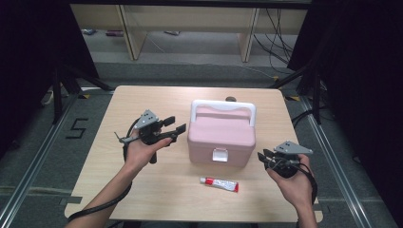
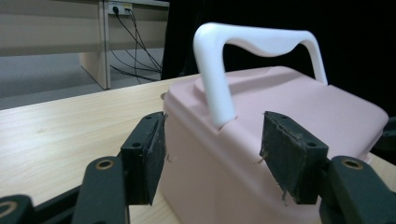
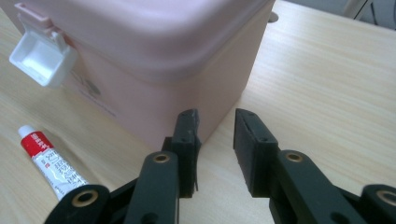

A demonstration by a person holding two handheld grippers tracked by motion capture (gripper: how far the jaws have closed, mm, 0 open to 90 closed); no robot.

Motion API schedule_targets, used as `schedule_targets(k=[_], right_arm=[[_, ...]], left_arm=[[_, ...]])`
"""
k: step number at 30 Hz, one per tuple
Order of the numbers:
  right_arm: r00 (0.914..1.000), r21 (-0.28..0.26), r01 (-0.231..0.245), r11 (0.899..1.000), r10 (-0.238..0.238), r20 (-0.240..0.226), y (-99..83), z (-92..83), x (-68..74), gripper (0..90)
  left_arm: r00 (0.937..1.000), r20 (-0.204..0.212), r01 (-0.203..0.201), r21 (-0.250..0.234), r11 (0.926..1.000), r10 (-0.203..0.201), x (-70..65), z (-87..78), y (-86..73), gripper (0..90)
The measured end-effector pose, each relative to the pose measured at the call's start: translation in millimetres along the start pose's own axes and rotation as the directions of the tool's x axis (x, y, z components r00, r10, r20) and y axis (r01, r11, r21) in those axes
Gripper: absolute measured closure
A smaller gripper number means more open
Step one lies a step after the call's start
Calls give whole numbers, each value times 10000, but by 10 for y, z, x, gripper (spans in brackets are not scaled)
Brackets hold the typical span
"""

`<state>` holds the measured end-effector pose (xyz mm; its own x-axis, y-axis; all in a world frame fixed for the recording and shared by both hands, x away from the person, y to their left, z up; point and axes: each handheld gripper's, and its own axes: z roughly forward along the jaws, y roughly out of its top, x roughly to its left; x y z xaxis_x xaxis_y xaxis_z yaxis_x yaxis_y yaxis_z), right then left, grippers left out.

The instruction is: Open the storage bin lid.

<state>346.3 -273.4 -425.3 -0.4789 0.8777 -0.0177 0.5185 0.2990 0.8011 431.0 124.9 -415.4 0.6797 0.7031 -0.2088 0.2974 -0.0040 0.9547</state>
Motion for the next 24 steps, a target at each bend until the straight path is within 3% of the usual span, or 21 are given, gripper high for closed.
schedule_targets(k=[2,3,8,10,12,13,14,15,19,21,24], right_arm=[[9994,-142,353,9993,-352,59,10,-2,5,711],[9999,-44,133,9999,-133,5,12,-11,33,710],[9998,-69,176,9998,-176,-36,21,-29,45,717],[9999,-1,129,9999,-129,-95,22,-39,32,719],[9993,-105,370,9993,-370,18,23,-37,3,718],[9999,-47,126,9999,-126,-70,20,-38,-7,714],[9996,-116,290,9995,-290,-3,19,-38,-29,713],[10000,-105,32,9999,-33,-83,13,-35,-19,711],[9997,-15,220,9998,-220,-85,1,-29,-42,700],[9997,95,-155,9998,157,-188,-8,-39,-16,699],[9999,-51,-69,10000,68,-120,-5,-56,-21,704]], left_arm=[[9999,61,-90,30,10000,90,-25,81,63,408],[9999,54,-113,85,9999,113,-32,127,95,412],[10000,-68,-48,244,9997,49,-46,307,228,429],[10000,-30,-32,579,9983,34,-40,433,295,450],[10000,-3,-42,640,9979,42,-37,467,309,466],[10000,16,-88,752,9971,87,-37,522,325,484],[10000,0,-30,809,9967,30,-36,545,326,486],[10000,-15,14,867,9962,-13,-34,567,325,492],[9996,-128,259,1022,9944,-247,-23,638,315,546],[9991,-138,415,1073,9934,-403,-28,657,314,593],[9981,-448,459,1069,9932,-413,-29,666,316,663]])
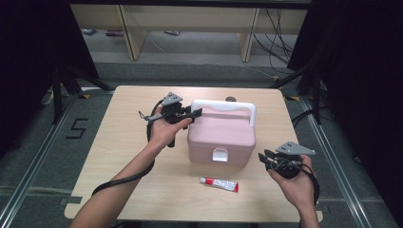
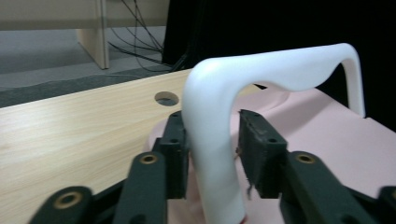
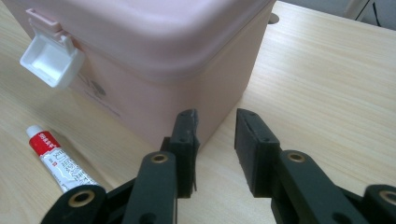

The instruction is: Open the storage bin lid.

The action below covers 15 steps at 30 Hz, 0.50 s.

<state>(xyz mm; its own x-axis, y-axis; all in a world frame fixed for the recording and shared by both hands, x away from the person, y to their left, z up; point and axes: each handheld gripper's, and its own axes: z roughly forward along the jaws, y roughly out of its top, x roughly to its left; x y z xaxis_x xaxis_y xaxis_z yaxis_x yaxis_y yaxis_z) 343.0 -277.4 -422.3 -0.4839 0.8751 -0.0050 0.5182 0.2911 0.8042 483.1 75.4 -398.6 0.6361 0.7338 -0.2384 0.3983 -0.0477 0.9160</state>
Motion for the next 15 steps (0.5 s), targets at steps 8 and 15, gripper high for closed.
schedule_targets(k=[8,15], right_arm=[[9997,62,-6,10000,7,-231,17,15,61,757],[9987,-179,243,9995,-251,-440,42,22,85,808]], left_arm=[[9973,134,726,32,9974,-727,10,-18,44,724],[9944,189,1036,150,9945,-1038,12,-15,85,725]])
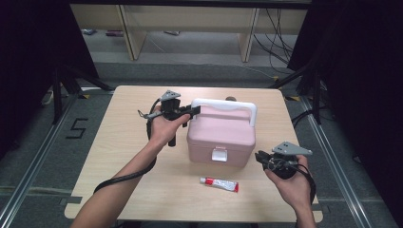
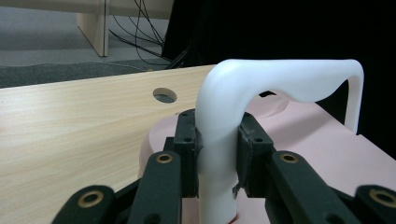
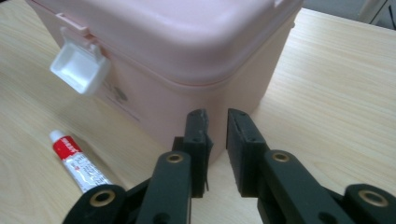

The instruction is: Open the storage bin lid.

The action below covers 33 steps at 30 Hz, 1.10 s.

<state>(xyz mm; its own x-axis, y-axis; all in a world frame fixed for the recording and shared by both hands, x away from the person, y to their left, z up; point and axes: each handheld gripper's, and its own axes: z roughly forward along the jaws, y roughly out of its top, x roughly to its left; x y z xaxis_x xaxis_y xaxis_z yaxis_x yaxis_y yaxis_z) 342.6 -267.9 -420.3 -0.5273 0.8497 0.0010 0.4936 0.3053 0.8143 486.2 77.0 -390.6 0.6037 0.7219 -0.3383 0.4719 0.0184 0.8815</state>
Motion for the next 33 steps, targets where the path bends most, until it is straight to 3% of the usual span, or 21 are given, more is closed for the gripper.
schedule_targets(k=[2,4,6,8,9,10,11,12,13,14,15,17,19,20,21,24,25,26,29,32,33], right_arm=[[10000,-44,20,10000,-20,-56,8,-2,8,835],[9986,-99,-503,9987,501,-157,17,-15,42,869],[9999,-388,-136,9992,134,-57,39,-34,7,900],[9995,-552,-298,9980,291,-137,61,-50,13,900],[9968,-604,-746,9954,728,-318,67,-44,45,900],[9989,-613,-426,9972,413,-219,80,-50,23,900],[9975,-549,-680,9962,667,-245,88,-54,45,900],[9988,-608,-412,9973,394,-292,97,-42,27,900],[9977,-606,-621,9962,603,-319,105,-37,49,900],[9988,-756,-393,9964,370,-313,113,-18,36,900],[9974,-694,-657,9954,634,-348,123,-14,59,900],[9990,-913,-387,9951,363,-273,149,8,44,900],[9970,-872,-696,9938,662,-405,173,18,69,900],[9987,-1067,-411,9934,377,-333,186,37,53,900],[9978,-1058,-618,9925,587,-317,194,39,75,900],[9995,-1162,-288,9928,268,-188,212,51,57,900],[9973,-937,-719,9930,701,-225,216,37,92,900],[9992,-1037,-362,9939,345,-183,221,42,68,900],[9993,-1037,-337,9940,321,-172,230,35,64,900],[9995,-1228,-296,9920,285,-108,240,39,58,900],[9984,-1185,-568,9913,561,-95,243,29,79,900]], left_arm=[[10000,-26,96,26,10000,-96,-2,-3,17,725],[9998,-11,180,40,9998,-180,0,-2,38,725],[9996,65,281,29,9996,-282,8,4,57,726],[9993,2,361,67,9993,-361,5,3,68,725],[9988,-9,480,48,9988,-480,8,10,86,725],[9986,15,528,80,9986,-528,8,12,96,726],[9984,-28,564,93,9984,-564,5,13,105,725],[9981,16,618,31,9981,-619,3,19,111,725],[9980,36,634,51,9980,-634,4,19,118,725],[9980,25,637,64,9980,-637,4,20,122,725],[9979,9,646,68,9979,-646,3,20,124,725],[9978,17,661,107,9978,-661,7,20,125,725],[9978,-38,662,149,9977,-662,6,16,127,724],[9973,55,733,137,9972,-733,12,14,131,724],[9973,55,733,137,9972,-733,12,14,131,723],[9970,470,611,5,9981,-611,29,-26,147,673],[9976,538,446,-84,9990,-441,21,-57,153,625],[9981,592,192,-176,9997,-182,13,-96,157,574],[9972,557,-460,-526,9976,489,-19,-259,162,500],[9914,632,-1091,-784,9909,1142,-50,-442,155,486],[9848,650,-1558,-760,9849,1608,-61,-498,143,502]])
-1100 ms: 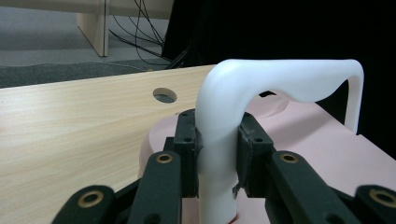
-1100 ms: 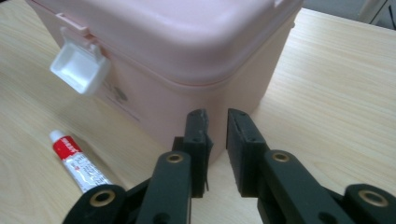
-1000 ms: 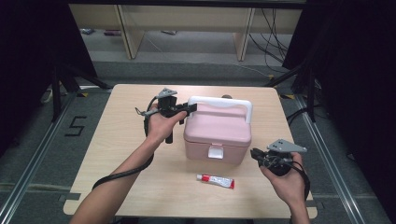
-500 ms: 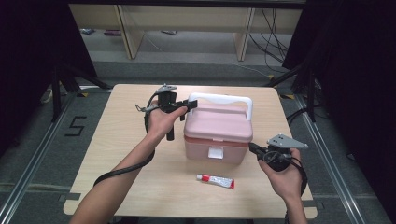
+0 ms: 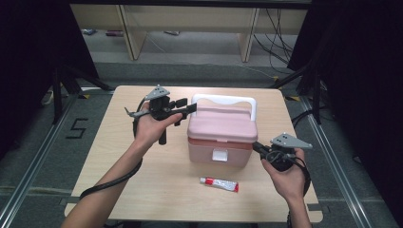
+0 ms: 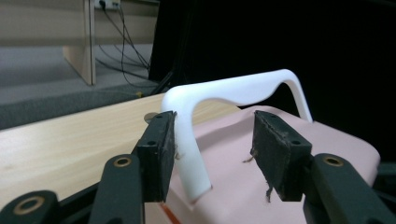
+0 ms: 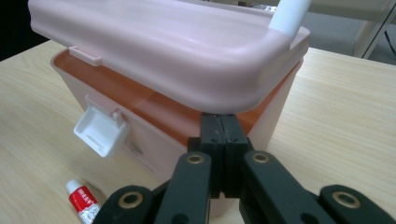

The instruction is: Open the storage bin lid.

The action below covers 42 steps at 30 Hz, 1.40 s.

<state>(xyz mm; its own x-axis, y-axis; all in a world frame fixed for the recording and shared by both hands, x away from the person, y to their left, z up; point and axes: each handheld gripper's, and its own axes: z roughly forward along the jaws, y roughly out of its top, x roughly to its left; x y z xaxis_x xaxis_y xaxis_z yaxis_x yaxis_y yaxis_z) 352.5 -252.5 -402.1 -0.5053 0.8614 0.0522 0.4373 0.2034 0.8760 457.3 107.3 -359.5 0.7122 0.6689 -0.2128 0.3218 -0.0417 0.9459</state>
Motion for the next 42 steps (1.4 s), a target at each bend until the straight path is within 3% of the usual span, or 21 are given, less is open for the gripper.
schedule_targets(k=[1,2,7,8,9,10,13,14,16,18,20,23,26,28,30,32,34,35,37,38,42], right_arm=[[9999,-42,-3,10000,3,-104,4,5,0,900],[9991,-59,415,9991,-414,74,15,-5,-24,900],[9996,-47,286,9996,-286,72,21,3,-9,900],[10000,-176,83,9998,-82,56,22,11,4,900],[10000,-176,83,9998,-82,56,22,11,4,900],[9998,-40,178,9998,-178,89,42,-3,-4,900],[9999,72,7,10000,-8,106,54,-11,9,900],[9995,-51,291,9996,-290,133,61,-1,-12,900],[10000,-61,54,10000,-53,77,70,3,1,900],[9992,-135,345,9993,-342,194,77,1,-19,900],[9998,-80,108,9999,-107,155,78,-1,-6,900],[9993,-151,337,9993,-335,152,83,9,-20,900],[9998,-72,204,9998,-203,86,86,11,-8,900],[9996,-50,257,9997,-257,133,91,8,-11,900],[10000,26,-37,10000,37,60,91,11,4,900],[9995,-172,253,9995,-249,185,102,21,-13,900],[9994,-246,307,9992,-303,173,108,30,-18,900],[9998,-77,42,10000,-40,179,114,16,4,900],[9996,-228,221,9995,-217,161,133,21,-5,900],[9996,-428,151,9990,-141,238,129,33,6,900],[9995,-228,278,9994,-275,142,151,17,-8,900]], left_arm=[[9988,71,-478,47,9988,477,-22,-52,-10,530],[9969,149,-770,-20,9970,771,-40,-103,-24,550],[9936,426,-1044,16,9945,1043,-103,-272,-132,727],[9907,381,-1309,-17,9914,1308,-120,-330,-201,748],[9907,381,-1309,-17,9914,1308,-120,-330,-201,761],[9867,535,-1534,-28,9882,1534,-132,-377,-272,778],[9840,682,-1655,79,9862,1646,-154,-414,-367,833],[9832,764,-1672,138,9858,1657,-165,-420,-395,850],[9815,909,-1715,277,9848,1684,-191,-433,-444,878],[9809,1173,-1606,364,9864,1554,-219,-440,-488,892],[9806,1399,-1442,395,9888,1375,-240,-440,-533,895],[9841,1398,-1167,461,9921,1092,-242,-440,-574,896],[9887,1249,-899,502,9947,830,-241,-428,-590,897],[9897,1134,-951,614,9936,877,-254,-418,-602,897],[9874,1227,-1083,662,9919,997,-276,-395,-619,898],[9857,1234,-1253,825,9887,1147,-305,-376,-636,898],[9833,1253,-1441,966,9848,1316,-327,-347,-652,898],[9828,1238,-1500,1011,9835,1372,-338,-329,-657,898],[9812,1220,-1634,1105,9804,1498,-354,-292,-659,898],[9808,1217,-1659,1118,9798,1522,-359,-273,-655,898],[9814,1174,-1658,1179,9791,1521,-374,-195,-632,898]])
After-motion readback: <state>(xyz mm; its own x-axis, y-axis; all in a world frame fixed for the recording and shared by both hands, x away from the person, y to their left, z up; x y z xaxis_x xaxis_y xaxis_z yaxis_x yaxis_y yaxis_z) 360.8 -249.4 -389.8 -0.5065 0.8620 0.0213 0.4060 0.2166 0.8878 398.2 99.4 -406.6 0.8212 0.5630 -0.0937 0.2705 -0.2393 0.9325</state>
